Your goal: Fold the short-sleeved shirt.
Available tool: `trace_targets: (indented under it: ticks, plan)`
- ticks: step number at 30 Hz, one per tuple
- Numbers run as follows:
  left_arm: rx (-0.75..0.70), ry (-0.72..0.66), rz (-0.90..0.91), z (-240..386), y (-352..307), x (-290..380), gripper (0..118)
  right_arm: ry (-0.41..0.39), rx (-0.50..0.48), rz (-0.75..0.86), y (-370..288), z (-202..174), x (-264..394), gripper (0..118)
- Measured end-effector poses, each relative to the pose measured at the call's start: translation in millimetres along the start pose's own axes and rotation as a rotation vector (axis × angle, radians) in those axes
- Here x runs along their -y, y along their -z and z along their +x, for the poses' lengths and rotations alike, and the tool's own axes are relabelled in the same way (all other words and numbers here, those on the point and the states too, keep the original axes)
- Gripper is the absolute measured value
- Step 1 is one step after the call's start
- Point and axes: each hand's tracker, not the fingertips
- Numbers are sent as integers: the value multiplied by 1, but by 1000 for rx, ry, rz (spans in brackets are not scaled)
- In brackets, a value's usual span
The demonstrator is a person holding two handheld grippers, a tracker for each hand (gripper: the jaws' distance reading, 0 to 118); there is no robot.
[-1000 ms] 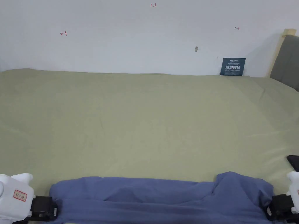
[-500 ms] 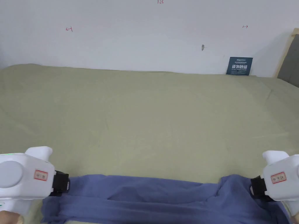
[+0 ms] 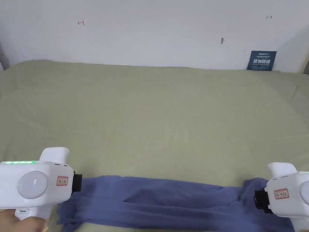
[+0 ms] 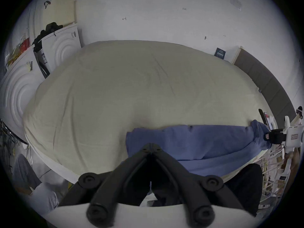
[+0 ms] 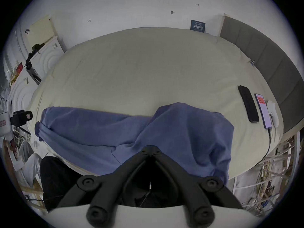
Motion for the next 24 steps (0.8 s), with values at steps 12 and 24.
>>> trace_targets:
  ticks: [12,24]
  plan:
    - [458,-148,-88,-77,24,3,115,-12,-15,5,-6,-2,1,0]
    - [576,-485,-53,-98,52,50,115,-10,-61,16,-8,-14,-3,0]
